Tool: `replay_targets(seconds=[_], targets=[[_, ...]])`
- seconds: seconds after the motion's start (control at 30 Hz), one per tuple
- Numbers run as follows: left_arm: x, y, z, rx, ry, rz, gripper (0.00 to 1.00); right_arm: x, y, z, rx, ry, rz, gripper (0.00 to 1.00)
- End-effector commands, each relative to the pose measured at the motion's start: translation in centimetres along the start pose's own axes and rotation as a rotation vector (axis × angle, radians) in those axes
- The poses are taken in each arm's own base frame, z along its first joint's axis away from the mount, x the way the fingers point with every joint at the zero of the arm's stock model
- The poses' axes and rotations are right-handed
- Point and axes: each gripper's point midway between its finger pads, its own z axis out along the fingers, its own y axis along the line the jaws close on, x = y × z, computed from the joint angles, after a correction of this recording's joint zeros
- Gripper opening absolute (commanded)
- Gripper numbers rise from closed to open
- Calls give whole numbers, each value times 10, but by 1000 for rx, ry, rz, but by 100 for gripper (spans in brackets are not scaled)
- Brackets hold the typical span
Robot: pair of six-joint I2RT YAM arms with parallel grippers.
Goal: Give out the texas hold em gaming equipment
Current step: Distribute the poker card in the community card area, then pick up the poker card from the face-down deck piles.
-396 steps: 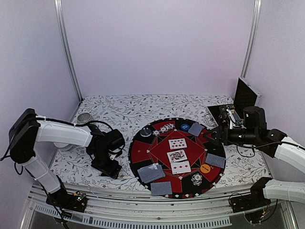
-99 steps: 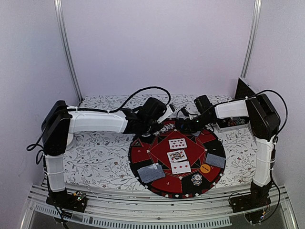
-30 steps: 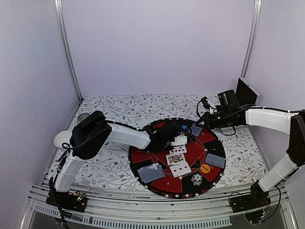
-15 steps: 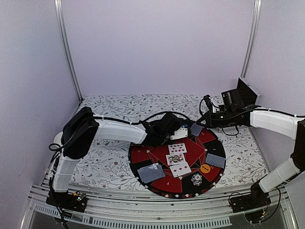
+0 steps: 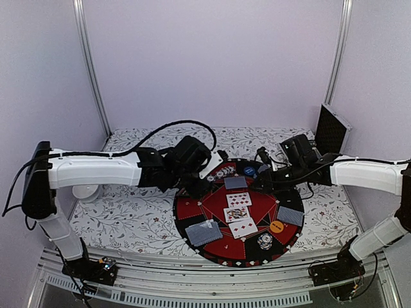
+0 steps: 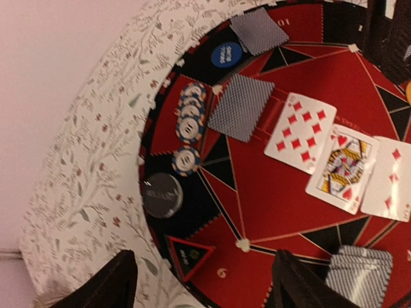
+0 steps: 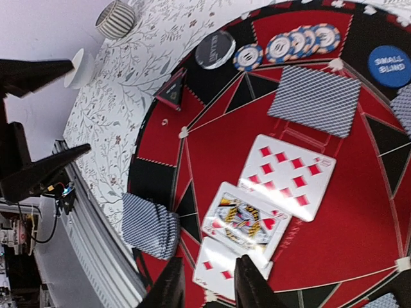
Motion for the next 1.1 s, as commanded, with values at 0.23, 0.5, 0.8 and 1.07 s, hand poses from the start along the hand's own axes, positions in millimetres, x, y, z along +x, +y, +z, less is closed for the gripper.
replay_targets(seconds=[0.23, 0.5, 0.8, 1.07], targets=[[123, -62, -42, 387, 142, -669, 98, 63, 64, 77, -76, 206, -67, 48], [150, -91, -29, 496, 196, -732, 83, 92, 83, 108, -95, 290, -96, 48], [158, -104, -9, 566, 263, -715, 51, 102, 78, 129, -84, 335, -85, 48], [166, -117, -1, 606, 304, -698, 45, 106, 74, 134, -77, 348, -76, 48]])
